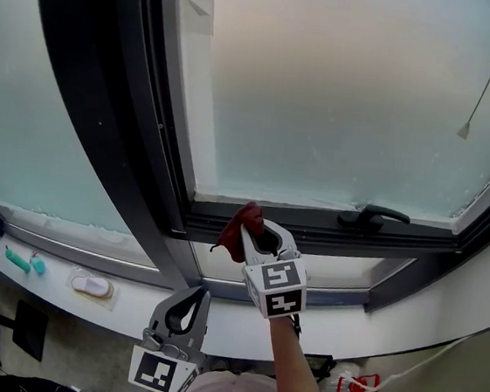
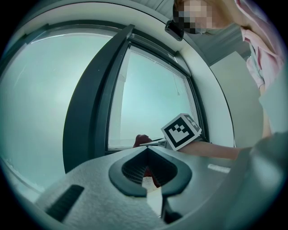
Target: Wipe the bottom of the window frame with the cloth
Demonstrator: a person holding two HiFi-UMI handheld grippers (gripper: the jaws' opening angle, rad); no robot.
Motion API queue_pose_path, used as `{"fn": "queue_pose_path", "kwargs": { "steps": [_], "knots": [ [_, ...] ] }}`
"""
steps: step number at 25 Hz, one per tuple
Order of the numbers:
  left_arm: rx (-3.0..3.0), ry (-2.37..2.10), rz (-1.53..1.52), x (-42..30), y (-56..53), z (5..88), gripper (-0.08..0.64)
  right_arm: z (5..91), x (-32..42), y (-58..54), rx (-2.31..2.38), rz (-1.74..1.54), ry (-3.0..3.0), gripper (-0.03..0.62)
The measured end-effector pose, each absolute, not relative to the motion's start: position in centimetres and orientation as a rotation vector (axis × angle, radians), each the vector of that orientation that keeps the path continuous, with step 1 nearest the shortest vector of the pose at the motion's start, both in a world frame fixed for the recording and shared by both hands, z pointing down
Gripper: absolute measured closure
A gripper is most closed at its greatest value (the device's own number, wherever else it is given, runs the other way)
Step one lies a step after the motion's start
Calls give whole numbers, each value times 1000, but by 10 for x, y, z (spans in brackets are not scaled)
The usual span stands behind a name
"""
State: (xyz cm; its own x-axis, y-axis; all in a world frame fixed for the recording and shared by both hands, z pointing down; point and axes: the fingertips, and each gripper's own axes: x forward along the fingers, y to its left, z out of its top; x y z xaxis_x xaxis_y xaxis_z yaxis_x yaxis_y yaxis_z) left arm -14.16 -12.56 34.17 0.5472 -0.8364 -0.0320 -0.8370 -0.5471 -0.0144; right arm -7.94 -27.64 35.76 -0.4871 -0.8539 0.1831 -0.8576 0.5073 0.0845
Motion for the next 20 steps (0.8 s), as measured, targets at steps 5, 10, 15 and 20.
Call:
{"fn": "queue_pose_path", "kwargs": {
  "steps": [5,10,15,20],
  "knots": [
    [-2743,1466,32,-131,-127,341,566,358,-66,-276,1482,33,-2546,517],
    [-2754,1443,32,-119,-129,341,566,358,-51,-275,1498,45,-2543,517],
    [-2765,1422,34,-108,-130,341,566,357,-37,-274,1513,53,-2542,517],
    [-2770,1413,36,-101,-132,341,566,357,-28,-274,1522,60,-2543,517]
  ]
}}
